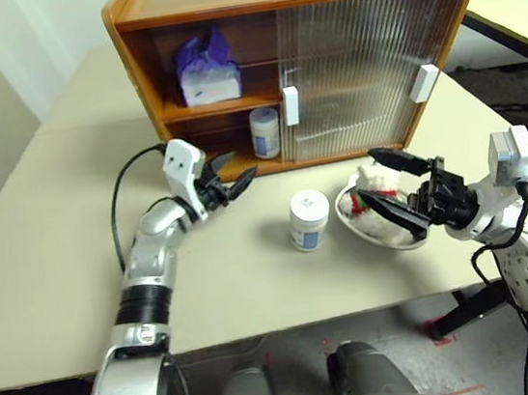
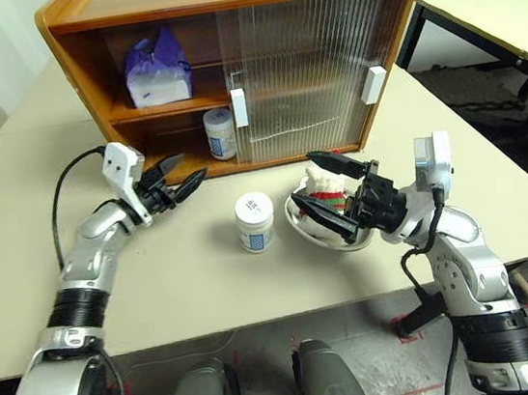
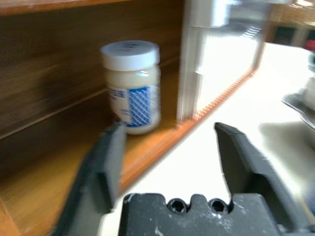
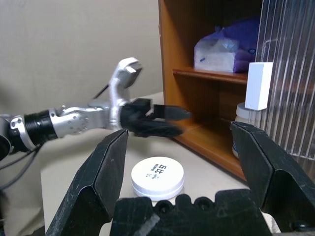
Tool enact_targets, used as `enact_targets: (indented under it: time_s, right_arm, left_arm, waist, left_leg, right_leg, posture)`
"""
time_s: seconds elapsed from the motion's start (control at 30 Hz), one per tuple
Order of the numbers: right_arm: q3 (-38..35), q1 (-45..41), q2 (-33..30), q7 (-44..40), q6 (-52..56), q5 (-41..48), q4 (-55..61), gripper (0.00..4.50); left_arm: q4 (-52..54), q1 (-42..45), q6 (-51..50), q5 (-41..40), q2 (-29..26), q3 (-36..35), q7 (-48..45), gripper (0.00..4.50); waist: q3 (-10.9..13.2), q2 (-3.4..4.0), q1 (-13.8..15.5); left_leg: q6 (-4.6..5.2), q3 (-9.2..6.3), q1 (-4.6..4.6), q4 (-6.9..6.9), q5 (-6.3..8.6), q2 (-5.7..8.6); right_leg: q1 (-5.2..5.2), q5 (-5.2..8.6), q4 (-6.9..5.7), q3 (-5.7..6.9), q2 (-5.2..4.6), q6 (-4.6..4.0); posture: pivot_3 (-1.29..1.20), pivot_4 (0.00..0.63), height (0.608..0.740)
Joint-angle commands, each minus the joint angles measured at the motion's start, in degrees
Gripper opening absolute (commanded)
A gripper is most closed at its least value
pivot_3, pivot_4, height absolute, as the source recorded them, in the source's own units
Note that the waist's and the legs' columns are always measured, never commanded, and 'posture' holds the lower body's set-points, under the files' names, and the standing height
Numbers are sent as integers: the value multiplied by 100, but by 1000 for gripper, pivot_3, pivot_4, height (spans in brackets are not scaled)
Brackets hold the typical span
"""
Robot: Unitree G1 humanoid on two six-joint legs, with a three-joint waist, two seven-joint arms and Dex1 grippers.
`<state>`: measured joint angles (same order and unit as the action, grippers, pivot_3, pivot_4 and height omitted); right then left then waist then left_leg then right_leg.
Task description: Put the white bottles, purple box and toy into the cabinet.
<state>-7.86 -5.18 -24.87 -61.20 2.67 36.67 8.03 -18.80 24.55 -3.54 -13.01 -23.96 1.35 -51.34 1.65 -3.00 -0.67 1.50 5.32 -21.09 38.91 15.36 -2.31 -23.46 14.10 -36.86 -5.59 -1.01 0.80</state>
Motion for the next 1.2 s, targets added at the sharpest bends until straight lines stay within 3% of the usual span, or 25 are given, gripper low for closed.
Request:
enact_targets:
  time_s: [0.03,0.3,0.53,1.03,1.13,1.2]
  right_arm:
    - [-48,-31,-38,-53,23,44,-119,4500]
    - [-25,10,5,-27,-6,16,-83,4500]
    - [-54,45,-16,10,-14,-6,-58,4500]
    - [-18,119,-46,65,-4,-31,50,4500]
    - [11,94,-68,29,-11,-66,22,4500]
    - [31,86,-88,-5,-10,-89,15,4500]
  left_arm:
    - [199,-301,318,238,-403,542,-905,4477]
    - [569,-619,45,-10,-463,1057,-1873,4477]
    - [173,-429,73,308,165,1423,-1494,4477]
    - [-557,-155,268,787,892,1678,-881,4477]
    - [-656,-141,263,720,1010,1575,-716,3900]
    - [-684,-127,259,697,1045,1527,-654,3213]
  waist:
    - [0,2,0]
    - [-2,10,13]
    - [-5,18,13]
    - [-11,29,5]
    - [-11,29,5]
    - [-11,29,7]
  left_leg:
    - [0,1,3,0,0,-4]
    - [0,2,-7,0,0,-13]
    - [2,2,-6,1,-1,-13]
    - [8,0,-7,2,-4,-8]
    - [7,0,-7,2,-4,-7]
    - [7,0,-6,2,-4,-6]
  right_leg:
    - [3,4,-1,1,0,-6]
    - [-4,12,1,6,-3,-8]
    - [-3,11,-1,3,2,-5]
    - [-2,10,1,0,4,2]
    - [-1,9,1,-1,3,4]
    - [-1,8,1,-2,2,6]
  posture:
    - [75,0,740]
    - [68,0,740]
    - [53,0,740]
    - [48,0,740]
    - [49,0,740]
    - [49,0,740]
